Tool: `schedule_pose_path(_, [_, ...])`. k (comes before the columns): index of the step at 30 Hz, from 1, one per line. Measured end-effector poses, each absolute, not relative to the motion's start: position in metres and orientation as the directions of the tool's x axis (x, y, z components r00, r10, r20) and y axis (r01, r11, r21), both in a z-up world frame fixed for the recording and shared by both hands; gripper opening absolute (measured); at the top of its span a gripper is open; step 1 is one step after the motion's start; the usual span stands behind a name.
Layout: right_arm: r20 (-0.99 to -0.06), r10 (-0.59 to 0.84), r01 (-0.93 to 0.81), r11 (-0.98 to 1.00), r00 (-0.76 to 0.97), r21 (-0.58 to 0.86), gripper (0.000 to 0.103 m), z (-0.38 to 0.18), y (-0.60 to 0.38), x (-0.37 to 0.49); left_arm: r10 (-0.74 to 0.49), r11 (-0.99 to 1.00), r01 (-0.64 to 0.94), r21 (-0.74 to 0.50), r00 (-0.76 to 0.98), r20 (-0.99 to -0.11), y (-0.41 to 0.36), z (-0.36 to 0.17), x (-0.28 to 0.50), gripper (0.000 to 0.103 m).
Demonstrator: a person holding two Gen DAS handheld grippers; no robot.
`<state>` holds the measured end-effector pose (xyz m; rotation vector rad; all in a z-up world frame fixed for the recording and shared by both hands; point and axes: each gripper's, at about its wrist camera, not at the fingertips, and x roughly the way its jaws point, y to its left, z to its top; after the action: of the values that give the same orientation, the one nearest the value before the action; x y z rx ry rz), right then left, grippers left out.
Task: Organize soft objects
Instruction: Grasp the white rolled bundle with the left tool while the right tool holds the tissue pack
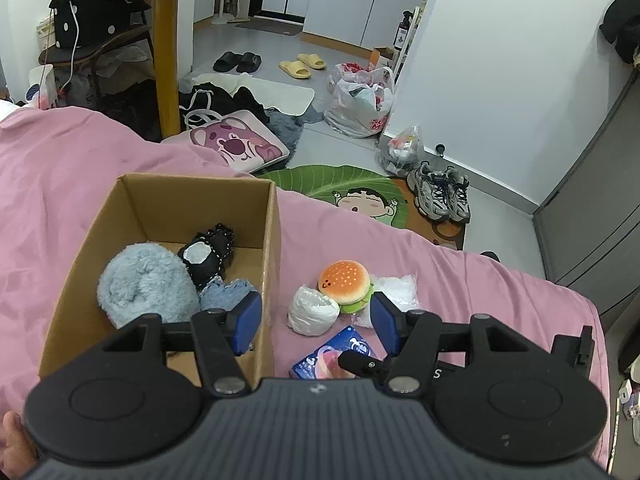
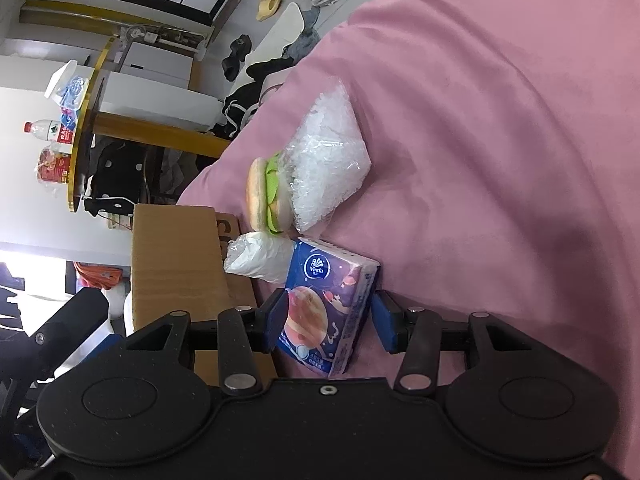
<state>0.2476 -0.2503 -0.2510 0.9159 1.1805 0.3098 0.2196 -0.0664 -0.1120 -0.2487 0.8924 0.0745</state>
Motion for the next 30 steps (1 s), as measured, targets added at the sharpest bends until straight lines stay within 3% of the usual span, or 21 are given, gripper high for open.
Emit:
schedule_pose_path(4, [-0.656, 0.649, 0.223, 0.624, 0.384, 0.748, 0.045, -0.253, -0.248, 0.251, -0.045, 0.966, -0.174, -0.193, 0.619, -0.784, -0.068, -0.116, 0.223, 0.058])
schedule_pose_path(10, [-0.652, 0.645, 0.231, 0.617, 0.399, 0.752, 0.028, -0.256, -0.251, 0.252, -0.023, 0.967, -0.185, -0.173, 0.617, -0.786, -0.069, -0.12, 0.227, 0.058])
schedule_pose_path(13, [-0.655, 0.628, 0.237, 0.621, 0.419, 0.747, 0.024, -0.251, -0.256, 0.248, -0.011, 0.969, -0.187, -0.159, 0.615, -0.789, -0.072, -0.119, 0.229, 0.059])
schedule_pose_path(30, [-0.708, 0.465, 0.318, 0.665, 0.532, 0.676, 0.02, -0.231, -0.294, 0.224, 0.014, 0.987, -0.138, -0.083, 0.588, -0.809, -0.112, -0.145, 0.245, 0.059])
